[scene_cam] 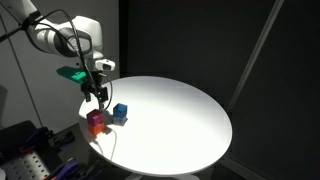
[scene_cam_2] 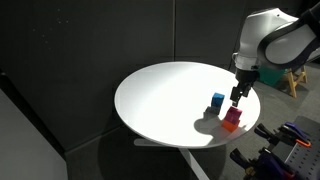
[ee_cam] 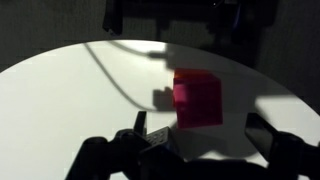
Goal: Pick up the pink block and put it on the blue block
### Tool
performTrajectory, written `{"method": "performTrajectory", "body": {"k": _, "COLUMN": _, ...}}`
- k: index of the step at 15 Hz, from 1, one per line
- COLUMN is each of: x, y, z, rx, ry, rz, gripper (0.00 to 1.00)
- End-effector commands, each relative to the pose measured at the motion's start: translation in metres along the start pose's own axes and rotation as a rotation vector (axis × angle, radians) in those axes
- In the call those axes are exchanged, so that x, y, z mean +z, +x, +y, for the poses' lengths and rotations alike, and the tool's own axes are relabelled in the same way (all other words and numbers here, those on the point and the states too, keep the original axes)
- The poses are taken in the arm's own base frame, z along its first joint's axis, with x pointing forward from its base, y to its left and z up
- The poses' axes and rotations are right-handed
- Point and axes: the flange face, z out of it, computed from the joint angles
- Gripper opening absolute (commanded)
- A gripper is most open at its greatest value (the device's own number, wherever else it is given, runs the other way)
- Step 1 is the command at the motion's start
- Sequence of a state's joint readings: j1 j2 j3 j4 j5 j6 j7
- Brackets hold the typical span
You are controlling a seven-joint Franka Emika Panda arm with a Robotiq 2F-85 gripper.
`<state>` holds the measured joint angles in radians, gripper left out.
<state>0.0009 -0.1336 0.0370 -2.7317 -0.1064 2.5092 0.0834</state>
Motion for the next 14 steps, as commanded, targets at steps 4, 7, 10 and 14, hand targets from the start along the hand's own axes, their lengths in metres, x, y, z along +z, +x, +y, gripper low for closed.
{"method": "performTrajectory", "body": {"k": 4, "x": 0.02, "y": -0.004, "z": -0.003, "rx": -0.066, "ry": -0.02, "rz": 0.018, "gripper": 1.0}}
{"method": "performTrajectory", "body": {"k": 7, "x": 0.026, "y": -0.003, "z": -0.004, "rx": -0.079, "ry": -0.028, "rz": 0.019, "gripper": 1.0}}
{"method": "performTrajectory", "body": {"k": 10, "x": 0.032, "y": -0.001, "z": -0.005, "rx": -0.096, "ry": -0.035, "rz": 0.022, "gripper": 1.0}}
{"method": "performTrajectory", "body": {"k": 14, "x": 0.039, "y": 0.002, "z": -0.007, "rx": -0.111, "ry": -0.04, "rz": 0.019, "gripper": 1.0}}
